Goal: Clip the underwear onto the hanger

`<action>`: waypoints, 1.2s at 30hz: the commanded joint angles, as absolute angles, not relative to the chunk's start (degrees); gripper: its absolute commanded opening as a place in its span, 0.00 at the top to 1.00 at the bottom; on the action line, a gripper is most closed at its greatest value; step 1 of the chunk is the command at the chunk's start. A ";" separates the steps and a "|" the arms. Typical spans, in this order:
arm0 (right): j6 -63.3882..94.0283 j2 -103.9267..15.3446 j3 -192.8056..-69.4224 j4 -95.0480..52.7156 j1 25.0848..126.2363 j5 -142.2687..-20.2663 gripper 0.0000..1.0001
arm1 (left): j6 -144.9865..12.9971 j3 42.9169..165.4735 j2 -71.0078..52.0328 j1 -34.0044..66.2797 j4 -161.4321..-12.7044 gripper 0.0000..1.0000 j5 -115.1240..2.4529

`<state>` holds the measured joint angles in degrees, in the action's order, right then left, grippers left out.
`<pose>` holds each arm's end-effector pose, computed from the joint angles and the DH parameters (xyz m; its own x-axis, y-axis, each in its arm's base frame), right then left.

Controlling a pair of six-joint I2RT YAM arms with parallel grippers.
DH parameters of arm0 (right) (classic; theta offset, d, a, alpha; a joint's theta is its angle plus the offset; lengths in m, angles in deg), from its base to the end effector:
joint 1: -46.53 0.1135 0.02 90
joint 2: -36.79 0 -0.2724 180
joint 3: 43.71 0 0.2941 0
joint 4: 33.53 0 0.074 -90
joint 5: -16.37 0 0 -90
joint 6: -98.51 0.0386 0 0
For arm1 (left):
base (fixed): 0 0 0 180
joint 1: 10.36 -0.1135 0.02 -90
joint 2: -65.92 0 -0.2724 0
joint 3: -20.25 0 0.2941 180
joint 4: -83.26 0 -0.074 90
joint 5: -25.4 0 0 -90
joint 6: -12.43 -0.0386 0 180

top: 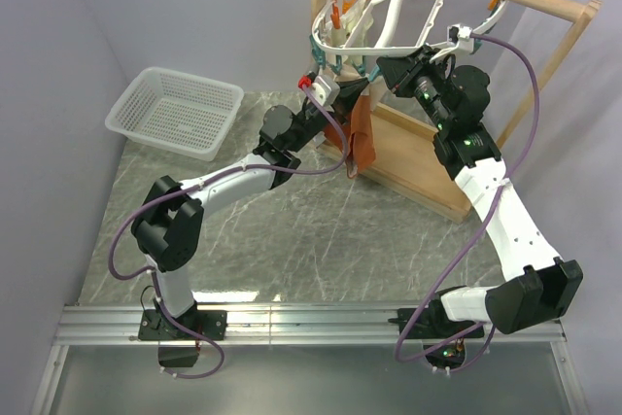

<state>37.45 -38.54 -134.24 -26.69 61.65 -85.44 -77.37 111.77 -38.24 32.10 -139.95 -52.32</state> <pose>0.3314 0.0977 0.4704 -0.0953 0.4649 -0.8802 -0.4624 0.7624 0.4527 0.3411 -0.3232 0.3701 0.3724 -0.3454 -0.8614 0.7960 0.5960 0.1052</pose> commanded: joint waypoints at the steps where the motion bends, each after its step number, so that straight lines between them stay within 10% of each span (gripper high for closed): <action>1: 41.73 -41.87 -135.90 -25.10 62.97 -95.16 0.90 | -76.96 114.55 -38.67 32.44 -143.41 1.00 -51.41; 36: 41.20 -42.14 -136.69 -24.31 62.79 -96.65 0.64 | -79.16 116.05 -39.73 32.18 -144.47 1.00 -51.94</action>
<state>38.57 -39.55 -135.62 -26.89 61.39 -88.78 -78.70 113.06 -39.81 32.10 -141.15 -52.41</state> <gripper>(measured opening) 0.366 0.010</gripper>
